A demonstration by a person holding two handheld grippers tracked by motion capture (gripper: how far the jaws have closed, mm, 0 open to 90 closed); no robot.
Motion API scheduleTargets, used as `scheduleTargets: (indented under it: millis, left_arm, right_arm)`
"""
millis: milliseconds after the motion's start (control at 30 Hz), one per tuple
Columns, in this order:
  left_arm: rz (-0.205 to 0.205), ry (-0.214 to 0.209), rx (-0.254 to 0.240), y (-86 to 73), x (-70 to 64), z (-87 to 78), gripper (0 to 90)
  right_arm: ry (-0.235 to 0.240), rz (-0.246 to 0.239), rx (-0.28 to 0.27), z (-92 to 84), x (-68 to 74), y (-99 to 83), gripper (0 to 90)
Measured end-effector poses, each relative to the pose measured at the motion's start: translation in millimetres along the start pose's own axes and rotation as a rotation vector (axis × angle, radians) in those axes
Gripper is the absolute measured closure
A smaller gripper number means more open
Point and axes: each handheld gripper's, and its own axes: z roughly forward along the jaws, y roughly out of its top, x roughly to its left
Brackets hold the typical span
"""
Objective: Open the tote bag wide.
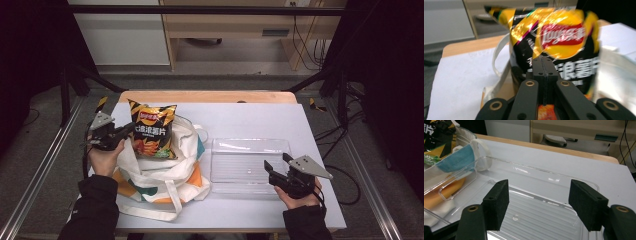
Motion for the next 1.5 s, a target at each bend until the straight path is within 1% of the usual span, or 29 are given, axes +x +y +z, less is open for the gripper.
scheduleTargets:
  millis: [33, 67, 100, 133, 167, 200, 267, 300, 333, 367, 400, 433, 500, 533, 567, 633, 700, 733, 767, 800, 867, 933, 967, 1000, 1167, 1300, 1433, 1467, 1500]
  left_arm:
    - [0.006, -0.006, -0.013, 0.2, -2.6, -6.8, 90.0]
    - [0.022, -0.011, -0.016, 0.2, -7.0, -14.4, 90.0]
    - [0.038, -0.003, -0.014, -0.1, -9.4, -18.2, 90.0]
    - [0.050, 0.023, -0.020, -0.9, -11.9, -22.8, 90.0]
    - [0.037, 0.032, -0.031, -1.1, -11.2, -24.9, 90.0]
    - [0.022, 0.032, -0.041, -0.7, -9.2, -26.0, 90.0]
    - [0.006, 0.043, -0.067, 0.6, -5.5, -25.1, 90.0]
    - [0.000, 0.048, -0.076, 1.9, -3.5, -22.6, 88.9]
    - [-0.001, 0.065, -0.081, 3.9, -1.7, -18.0, 81.3]
    - [0.008, 0.086, -0.075, 5.9, -0.5, -13.6, 77.0]
    - [0.008, 0.091, -0.065, 7.9, 0.9, -7.8, 72.5]
    - [0.004, 0.092, -0.048, 9.9, 2.4, -1.6, 66.1]
    - [0.001, 0.103, -0.038, 11.6, 5.0, 10.5, 57.5]
    - [-0.005, 0.096, -0.032, 11.8, 6.4, 15.2, 53.4]
    - [-0.019, 0.080, -0.022, 11.6, 8.6, 21.0, 50.0]
    - [-0.036, 0.056, -0.025, 9.2, 11.8, 30.3, 45.3]
    - [-0.053, 0.025, -0.016, 7.3, 13.1, 35.3, 45.5]
    - [-0.054, 0.013, -0.006, 6.2, 13.1, 38.1, 46.7]
    - [-0.054, 0.010, 0.001, 5.7, 12.9, 39.5, 54.3]
    - [-0.050, 0.012, 0.014, 5.3, 12.6, 41.3, 54.3]
    - [-0.049, 0.026, 0.038, 4.4, 12.7, 44.6, 67.6]
    - [-0.059, 0.020, 0.056, 3.1, 14.3, 46.7, 79.0]
    - [-0.063, 0.018, 0.066, 2.2, 14.9, 47.6, 82.9]
    - [-0.059, 0.022, 0.076, 1.0, 14.8, 48.5, 90.0]
    - [-0.040, 0.021, 0.068, 2.2, 12.9, 43.3, 90.0]
    - [-0.040, 0.004, 0.035, 4.6, 10.5, 35.0, 90.0]
    - [-0.038, -0.030, -0.009, 8.9, 6.5, 23.1, 90.0]
    - [-0.032, -0.035, -0.014, 9.9, 5.1, 21.1, 90.0]
    - [-0.019, -0.022, -0.021, 10.9, 3.9, 19.7, 90.0]
  right_arm:
    - [0.000, 0.000, 0.000, 0.0, 0.0, 0.0, 32.9]
    - [-0.001, 0.000, -0.001, -0.1, -0.3, -0.3, 33.0]
    - [-0.002, 0.002, -0.001, -0.2, -0.7, -0.6, 33.0]
    - [-0.003, 0.002, -0.001, -0.2, -1.0, -0.7, 33.0]
    - [-0.003, 0.005, 0.001, 0.0, -1.2, -0.9, 33.0]
    - [-0.005, 0.006, 0.001, 0.2, -1.2, -0.9, 33.0]
    - [-0.006, 0.004, 0.001, 0.0, -1.1, -1.1, 33.0]
    - [-0.008, 0.001, -0.001, 0.0, -1.1, -1.1, 33.0]
    - [-0.008, 0.000, -0.002, 0.0, -0.9, -1.2, 33.0]
    - [-0.006, 0.001, -0.003, 0.2, -1.0, -1.3, 33.0]
    - [-0.005, -0.001, -0.001, 0.7, -1.5, -1.5, 33.0]
    - [-0.004, 0.001, 0.000, 1.3, -1.5, -2.0, 32.9]
    - [-0.001, 0.002, 0.005, 2.4, -1.8, -3.2, 32.8]
    - [-0.001, 0.002, 0.007, 2.8, -2.1, -3.9, 32.8]
    - [0.001, 0.004, 0.007, 2.9, -2.1, -4.1, 32.7]
    - [0.004, 0.003, 0.004, 2.3, -3.1, -4.1, 32.4]
    - [0.004, 0.004, 0.002, 2.2, -3.3, -4.0, 32.3]
    - [0.004, 0.005, 0.001, 2.1, -3.5, -4.0, 32.2]
    - [0.007, 0.008, 0.001, 2.4, -3.8, -4.3, 32.1]
    - [0.007, 0.008, 0.001, 2.4, -3.8, -4.3, 32.1]
    - [0.008, 0.008, 0.005, 2.8, -3.6, -4.6, 32.1]
    - [0.010, 0.005, 0.004, 3.1, -3.1, -4.7, 32.0]
    - [0.012, 0.005, 0.004, 3.1, -2.8, -4.6, 32.0]
    - [0.013, 0.005, 0.003, 3.1, -2.7, -4.5, 31.9]
    - [0.013, 0.006, -0.007, 1.9, -4.0, -4.3, 30.9]
    - [0.013, 0.006, -0.016, 1.4, -4.6, -3.8, 25.5]
    - [0.012, 0.005, -0.016, 3.1, -5.0, -5.2, 20.0]
    - [0.012, 0.003, -0.017, 3.5, -5.1, -5.6, 19.6]
    - [0.011, 0.000, -0.017, 4.3, -5.2, -6.2, 19.1]
